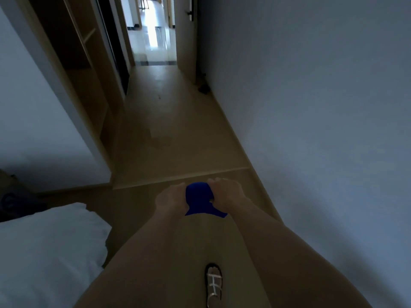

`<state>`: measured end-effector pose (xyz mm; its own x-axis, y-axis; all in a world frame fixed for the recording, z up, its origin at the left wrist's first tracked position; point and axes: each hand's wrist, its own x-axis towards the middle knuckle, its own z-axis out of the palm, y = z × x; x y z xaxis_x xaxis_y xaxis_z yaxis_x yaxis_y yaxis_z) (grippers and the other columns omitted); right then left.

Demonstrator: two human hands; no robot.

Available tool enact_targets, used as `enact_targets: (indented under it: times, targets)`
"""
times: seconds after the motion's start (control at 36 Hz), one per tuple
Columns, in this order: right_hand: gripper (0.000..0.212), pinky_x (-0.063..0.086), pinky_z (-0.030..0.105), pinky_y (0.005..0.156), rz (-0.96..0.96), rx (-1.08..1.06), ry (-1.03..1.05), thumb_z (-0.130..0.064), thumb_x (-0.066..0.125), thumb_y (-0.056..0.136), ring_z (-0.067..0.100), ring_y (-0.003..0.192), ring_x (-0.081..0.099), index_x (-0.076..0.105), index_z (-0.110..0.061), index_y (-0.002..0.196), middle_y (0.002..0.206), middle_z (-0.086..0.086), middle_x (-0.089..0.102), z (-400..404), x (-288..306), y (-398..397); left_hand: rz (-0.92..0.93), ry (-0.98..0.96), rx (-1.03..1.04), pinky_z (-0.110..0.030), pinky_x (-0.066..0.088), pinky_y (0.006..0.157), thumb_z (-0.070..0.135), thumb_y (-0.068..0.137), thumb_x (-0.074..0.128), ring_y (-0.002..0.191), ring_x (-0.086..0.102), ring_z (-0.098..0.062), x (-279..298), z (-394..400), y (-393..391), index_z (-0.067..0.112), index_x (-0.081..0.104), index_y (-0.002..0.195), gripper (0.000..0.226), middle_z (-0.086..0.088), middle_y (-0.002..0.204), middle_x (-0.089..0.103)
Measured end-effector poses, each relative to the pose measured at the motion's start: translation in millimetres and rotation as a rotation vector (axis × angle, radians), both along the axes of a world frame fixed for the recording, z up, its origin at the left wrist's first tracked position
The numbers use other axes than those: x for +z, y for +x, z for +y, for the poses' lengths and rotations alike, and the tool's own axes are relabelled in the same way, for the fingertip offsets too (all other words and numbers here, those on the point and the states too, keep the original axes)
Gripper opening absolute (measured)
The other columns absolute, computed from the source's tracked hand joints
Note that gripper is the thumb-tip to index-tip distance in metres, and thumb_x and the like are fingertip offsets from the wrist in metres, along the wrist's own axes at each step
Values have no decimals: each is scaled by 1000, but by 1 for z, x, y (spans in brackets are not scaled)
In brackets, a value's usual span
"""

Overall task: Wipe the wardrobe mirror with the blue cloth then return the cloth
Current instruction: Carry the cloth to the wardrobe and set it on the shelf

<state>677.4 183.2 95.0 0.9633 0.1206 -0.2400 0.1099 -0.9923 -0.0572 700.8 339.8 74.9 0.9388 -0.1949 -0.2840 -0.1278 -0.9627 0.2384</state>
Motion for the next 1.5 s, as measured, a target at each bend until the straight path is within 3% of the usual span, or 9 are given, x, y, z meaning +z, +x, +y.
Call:
enact_targets:
  times: [0.08,0.22,0.36,0.89,0.97,1.11,1.31,1.5]
  targets:
    - [40,45,35,79,2,28,0,-28,53,92,24,109,56,43,-19,130,123,2,56,-15,7,54,-1,11,26,-31,45,64,23,82,57,96,61,-21,5,-15,51,29,51,116,35,3,111,61]
    - [38,49,37,85,19,51,-1,-25,52,93,24,110,55,43,-17,129,124,4,54,-43,21,144,-15,-12,63,-31,42,60,20,82,56,85,57,-19,18,-44,134,26,51,109,28,2,105,61]
    - [37,49,39,87,39,69,12,-25,53,92,24,110,54,44,-18,127,124,3,53,-60,28,224,-9,24,101,-31,43,61,22,83,58,86,58,-18,27,-62,207,28,51,110,29,3,103,60]
    - [37,46,37,81,-4,115,-27,-28,56,92,25,108,54,43,-17,125,121,5,54,-38,21,527,-44,65,122,-31,47,63,22,87,54,85,58,-19,24,-40,507,25,48,106,21,2,100,58]
    - [48,45,37,76,-21,116,-3,-27,57,92,26,108,55,36,-17,133,123,6,54,-24,25,580,-39,57,136,-31,48,64,19,86,55,90,59,-20,29,-26,560,24,48,106,21,1,104,59]
    - [72,42,36,68,-33,135,2,-29,54,93,28,109,54,9,-28,148,125,7,51,-9,25,655,-25,53,153,-33,49,67,18,86,57,94,60,-20,35,-11,635,25,48,109,26,1,106,59]
    - [50,40,35,72,-33,168,-7,-28,54,92,25,110,54,33,-28,138,123,4,54,0,20,748,-17,19,185,-32,47,64,20,87,54,86,58,-18,24,0,720,27,49,106,21,3,98,59]
    - [49,39,35,72,-42,225,-20,-27,53,92,25,112,53,35,-29,138,124,3,53,0,13,852,-12,-4,237,-31,46,66,16,87,53,86,58,-18,15,-2,814,25,48,105,21,2,99,60]
